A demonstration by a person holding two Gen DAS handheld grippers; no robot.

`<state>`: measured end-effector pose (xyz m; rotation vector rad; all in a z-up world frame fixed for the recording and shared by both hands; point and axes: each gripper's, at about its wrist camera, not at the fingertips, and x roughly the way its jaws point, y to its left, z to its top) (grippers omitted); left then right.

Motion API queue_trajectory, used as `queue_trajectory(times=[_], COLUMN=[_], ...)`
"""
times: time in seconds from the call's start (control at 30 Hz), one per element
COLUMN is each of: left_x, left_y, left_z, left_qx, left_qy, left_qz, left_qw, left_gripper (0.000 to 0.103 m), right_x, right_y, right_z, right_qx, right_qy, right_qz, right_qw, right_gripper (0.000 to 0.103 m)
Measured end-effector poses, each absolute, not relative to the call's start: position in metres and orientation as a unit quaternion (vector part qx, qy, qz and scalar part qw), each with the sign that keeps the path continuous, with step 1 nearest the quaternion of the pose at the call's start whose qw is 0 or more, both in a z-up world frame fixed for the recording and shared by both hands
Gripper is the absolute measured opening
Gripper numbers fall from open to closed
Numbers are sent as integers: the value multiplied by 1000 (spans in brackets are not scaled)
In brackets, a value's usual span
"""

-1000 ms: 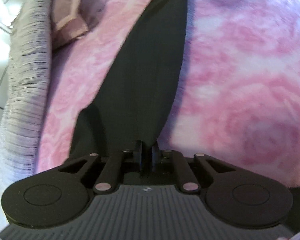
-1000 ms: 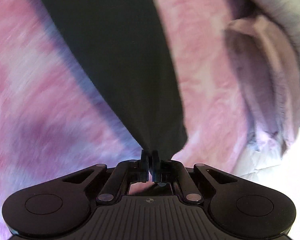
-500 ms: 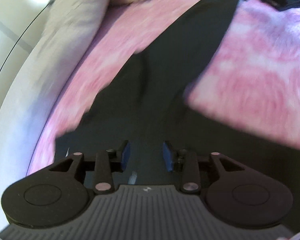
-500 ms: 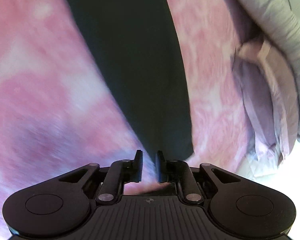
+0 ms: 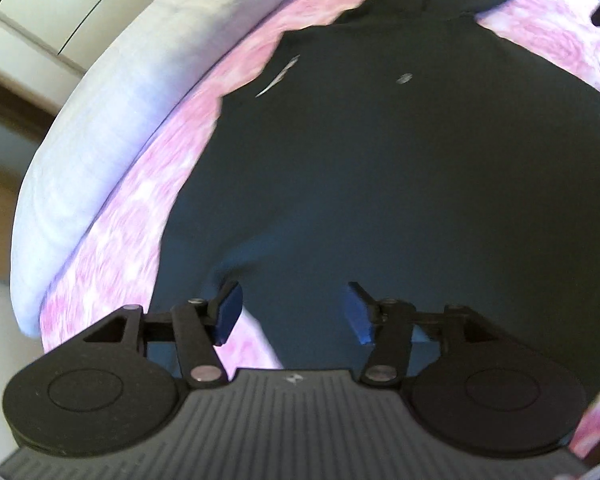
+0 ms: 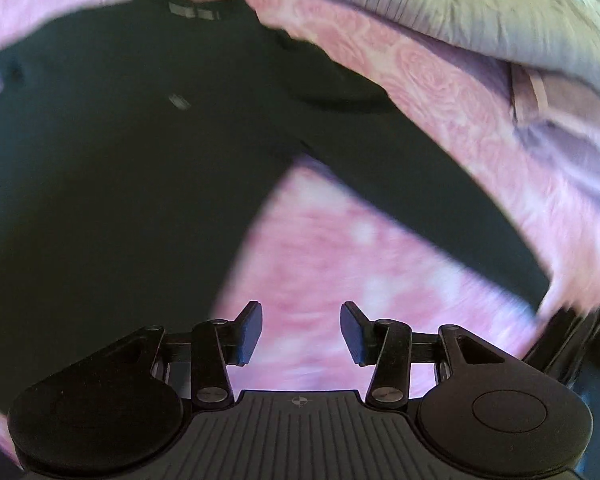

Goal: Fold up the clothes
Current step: 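Release the shirt and raise both grippers above the spread shirt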

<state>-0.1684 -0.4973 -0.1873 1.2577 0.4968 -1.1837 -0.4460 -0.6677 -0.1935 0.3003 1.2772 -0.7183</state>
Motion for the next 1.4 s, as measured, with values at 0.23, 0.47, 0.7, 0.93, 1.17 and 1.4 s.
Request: queue_trajectory(times=[0.23, 0.47, 0.7, 0.93, 1.17, 1.4], left_x=[-81, -19, 1, -6, 4, 30], left_y=[-435, -379, -333, -307, -295, -300], left_z=[-150, -106, -94, -76, -68, -62], left_qx=[466, 423, 404, 433, 431, 421], left_qy=[248, 261, 291, 279, 267, 214], left_qz=[-565, -580, -563, -552, -566, -645], left_qw=[634, 646, 660, 656, 650, 600], left_gripper=[54, 63, 63, 63, 63, 63], right_x=[-401, -382, -360, -362, -354, -334], right_y=[-580, -497, -465, -434, -401, -354], right_z=[-146, -100, -72, -82, -84, -60], right_qx=[235, 401, 388, 391, 375, 359], right_qy=[516, 405, 393, 364, 361, 316], right_qz=[-422, -478, -490, -499, -517, -569], right_qw=[708, 668, 675, 682, 679, 669], right_gripper=[48, 60, 84, 86, 86, 93])
